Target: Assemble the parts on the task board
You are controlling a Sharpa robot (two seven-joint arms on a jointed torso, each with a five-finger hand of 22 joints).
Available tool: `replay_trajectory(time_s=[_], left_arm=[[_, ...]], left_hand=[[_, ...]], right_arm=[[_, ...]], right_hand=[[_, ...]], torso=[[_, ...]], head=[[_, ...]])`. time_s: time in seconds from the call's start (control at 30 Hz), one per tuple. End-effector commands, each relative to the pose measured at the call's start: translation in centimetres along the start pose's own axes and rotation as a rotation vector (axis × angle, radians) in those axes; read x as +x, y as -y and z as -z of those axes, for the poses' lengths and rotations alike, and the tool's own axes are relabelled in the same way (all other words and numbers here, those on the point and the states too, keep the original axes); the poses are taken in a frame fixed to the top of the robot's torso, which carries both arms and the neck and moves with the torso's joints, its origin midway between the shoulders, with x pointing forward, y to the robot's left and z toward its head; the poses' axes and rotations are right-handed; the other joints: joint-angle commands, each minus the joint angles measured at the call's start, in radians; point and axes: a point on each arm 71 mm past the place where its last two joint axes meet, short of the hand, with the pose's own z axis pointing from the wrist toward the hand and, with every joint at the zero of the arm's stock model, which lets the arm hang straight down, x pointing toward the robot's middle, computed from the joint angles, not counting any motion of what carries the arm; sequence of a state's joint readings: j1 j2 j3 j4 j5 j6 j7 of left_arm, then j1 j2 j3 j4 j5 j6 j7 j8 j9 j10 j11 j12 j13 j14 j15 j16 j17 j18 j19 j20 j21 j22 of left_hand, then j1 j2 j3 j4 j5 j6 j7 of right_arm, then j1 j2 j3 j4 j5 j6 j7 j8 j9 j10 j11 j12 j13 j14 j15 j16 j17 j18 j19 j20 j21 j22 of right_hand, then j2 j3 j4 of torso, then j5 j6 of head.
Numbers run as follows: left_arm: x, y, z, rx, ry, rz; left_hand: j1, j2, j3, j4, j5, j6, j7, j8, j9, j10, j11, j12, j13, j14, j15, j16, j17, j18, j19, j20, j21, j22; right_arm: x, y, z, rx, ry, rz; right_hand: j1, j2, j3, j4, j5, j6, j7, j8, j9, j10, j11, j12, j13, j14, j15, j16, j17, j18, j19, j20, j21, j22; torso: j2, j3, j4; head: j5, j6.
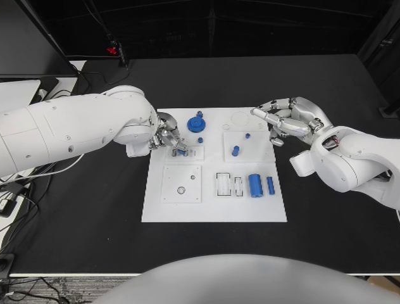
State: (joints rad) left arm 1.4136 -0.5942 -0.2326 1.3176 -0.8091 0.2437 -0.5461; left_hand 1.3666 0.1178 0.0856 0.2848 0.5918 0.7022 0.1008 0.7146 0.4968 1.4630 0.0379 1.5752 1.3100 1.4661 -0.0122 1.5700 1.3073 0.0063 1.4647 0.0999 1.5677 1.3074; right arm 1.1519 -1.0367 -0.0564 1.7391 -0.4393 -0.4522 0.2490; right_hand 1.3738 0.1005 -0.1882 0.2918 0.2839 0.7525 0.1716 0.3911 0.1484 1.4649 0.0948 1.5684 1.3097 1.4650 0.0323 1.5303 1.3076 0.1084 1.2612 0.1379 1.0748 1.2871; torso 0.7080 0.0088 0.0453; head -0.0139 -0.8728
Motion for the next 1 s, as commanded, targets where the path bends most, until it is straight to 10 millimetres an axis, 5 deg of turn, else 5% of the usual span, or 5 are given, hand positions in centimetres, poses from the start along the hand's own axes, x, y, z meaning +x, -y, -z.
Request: replay_trajectory(time_s=[0.03, 1.0], left_arm=[[0.4, -0.1, -0.15, -0.012, -0.023, -0.015], [0.46, 0.37, -0.42, -0.011, -0.029, -0.023]], left_hand=[[0.023, 0.02, 0.003, 0.001, -0.004, 0.0, -0.005, 0.0, -0.002, 0.108, -0.002, -0.004, 0.261, 0.105, -0.009, 0.001, 0.263, -0.006, 0.106, -0.004, 0.003, 0.263], [0.021, 0.018, 0.003, 0.004, -0.005, 0.0, -0.005, -0.001, -0.001, 0.108, -0.002, -0.004, 0.261, 0.105, -0.009, 0.001, 0.263, -0.006, 0.106, -0.004, 0.003, 0.263]], right_arm=[[0.14, -0.18, -0.01, -0.012, -0.011, -0.005], [0.17, -0.17, -0.03, -0.012, -0.012, -0.005]], right_hand=[[0.001, 0.008, -0.005, 0.001, -0.003, -0.006, 0.002, 0.005, 0.002, 0.106, 0.002, 0.002, 0.261, 0.059, -0.002, -0.006, 0.188, 0.013, -0.004, 0.001, -0.006, -0.001], [-0.003, 0.014, -0.008, 0.001, -0.001, -0.01, 0.002, 0.009, 0.002, 0.106, 0.002, 0.002, 0.261, 0.058, -0.001, -0.007, 0.185, 0.014, -0.006, 0.001, -0.01, -0.003]], torso=[[0.0, 0.0006, -0.0001], [0.0, 0.0001, -0.0002]], head=[[0.0, 0.0], [-0.003, 0.0]])
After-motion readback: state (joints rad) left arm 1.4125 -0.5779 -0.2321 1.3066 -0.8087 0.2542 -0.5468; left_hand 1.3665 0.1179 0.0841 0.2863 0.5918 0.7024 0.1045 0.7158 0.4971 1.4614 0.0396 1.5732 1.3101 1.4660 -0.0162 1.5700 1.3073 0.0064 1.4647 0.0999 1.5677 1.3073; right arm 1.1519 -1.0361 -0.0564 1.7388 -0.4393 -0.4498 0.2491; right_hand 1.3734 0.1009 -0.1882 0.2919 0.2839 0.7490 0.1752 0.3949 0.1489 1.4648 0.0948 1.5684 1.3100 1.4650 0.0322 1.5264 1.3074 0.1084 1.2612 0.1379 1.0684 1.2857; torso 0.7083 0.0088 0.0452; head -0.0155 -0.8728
